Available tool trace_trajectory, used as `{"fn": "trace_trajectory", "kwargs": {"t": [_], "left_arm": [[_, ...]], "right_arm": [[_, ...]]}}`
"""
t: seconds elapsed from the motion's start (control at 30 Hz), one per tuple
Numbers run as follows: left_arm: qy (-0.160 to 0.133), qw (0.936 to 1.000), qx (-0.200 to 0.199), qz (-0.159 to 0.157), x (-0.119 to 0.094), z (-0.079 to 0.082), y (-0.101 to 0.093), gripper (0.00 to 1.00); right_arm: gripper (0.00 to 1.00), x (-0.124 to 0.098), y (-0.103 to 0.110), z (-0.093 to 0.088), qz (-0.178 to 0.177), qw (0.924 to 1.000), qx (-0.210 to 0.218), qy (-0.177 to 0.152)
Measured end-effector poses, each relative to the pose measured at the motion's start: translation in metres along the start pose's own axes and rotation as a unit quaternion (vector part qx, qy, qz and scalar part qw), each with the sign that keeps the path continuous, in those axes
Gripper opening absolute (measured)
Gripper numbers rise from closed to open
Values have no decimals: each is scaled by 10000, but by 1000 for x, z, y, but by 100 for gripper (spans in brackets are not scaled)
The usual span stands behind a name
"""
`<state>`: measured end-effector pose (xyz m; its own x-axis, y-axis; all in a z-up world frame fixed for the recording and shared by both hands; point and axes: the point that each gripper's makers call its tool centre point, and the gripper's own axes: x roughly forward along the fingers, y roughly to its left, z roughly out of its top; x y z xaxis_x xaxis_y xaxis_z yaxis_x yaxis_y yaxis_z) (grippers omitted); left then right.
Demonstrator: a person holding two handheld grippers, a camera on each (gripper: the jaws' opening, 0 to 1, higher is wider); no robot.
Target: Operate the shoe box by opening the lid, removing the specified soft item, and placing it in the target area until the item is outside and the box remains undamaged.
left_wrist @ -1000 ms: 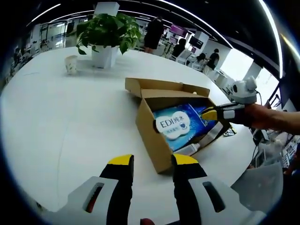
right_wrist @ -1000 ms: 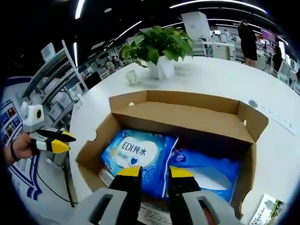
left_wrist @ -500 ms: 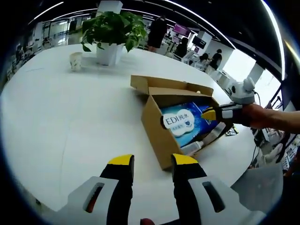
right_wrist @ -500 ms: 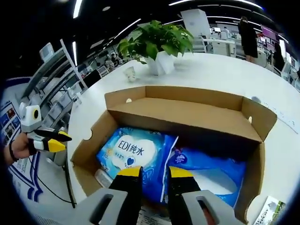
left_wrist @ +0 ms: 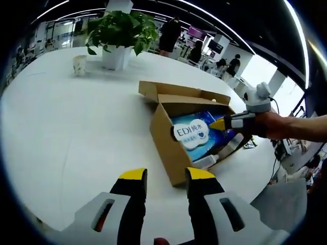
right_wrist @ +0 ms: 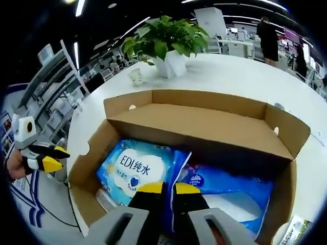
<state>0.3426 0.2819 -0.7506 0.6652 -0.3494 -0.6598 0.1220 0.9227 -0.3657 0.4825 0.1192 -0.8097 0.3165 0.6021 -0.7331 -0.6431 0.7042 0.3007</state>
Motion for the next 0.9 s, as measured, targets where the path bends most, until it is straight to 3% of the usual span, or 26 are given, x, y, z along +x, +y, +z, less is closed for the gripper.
{"fn": "trace_trajectory", "kwargs": {"t": [0.37,0.6,0.9], "left_arm": [[32,10000,-69,25,-8,-7,4,28],[19,10000,-96,-15,-7,-9,-7,28],[23,9999,58,-140,-4,-2,-24,29]], "right_arm": [[0,-3,1,4,-183,9996,-218,17],[0,-19,6,1,-235,9995,-142,-150],[0,-42,-3,13,-345,9985,-167,-398]]}}
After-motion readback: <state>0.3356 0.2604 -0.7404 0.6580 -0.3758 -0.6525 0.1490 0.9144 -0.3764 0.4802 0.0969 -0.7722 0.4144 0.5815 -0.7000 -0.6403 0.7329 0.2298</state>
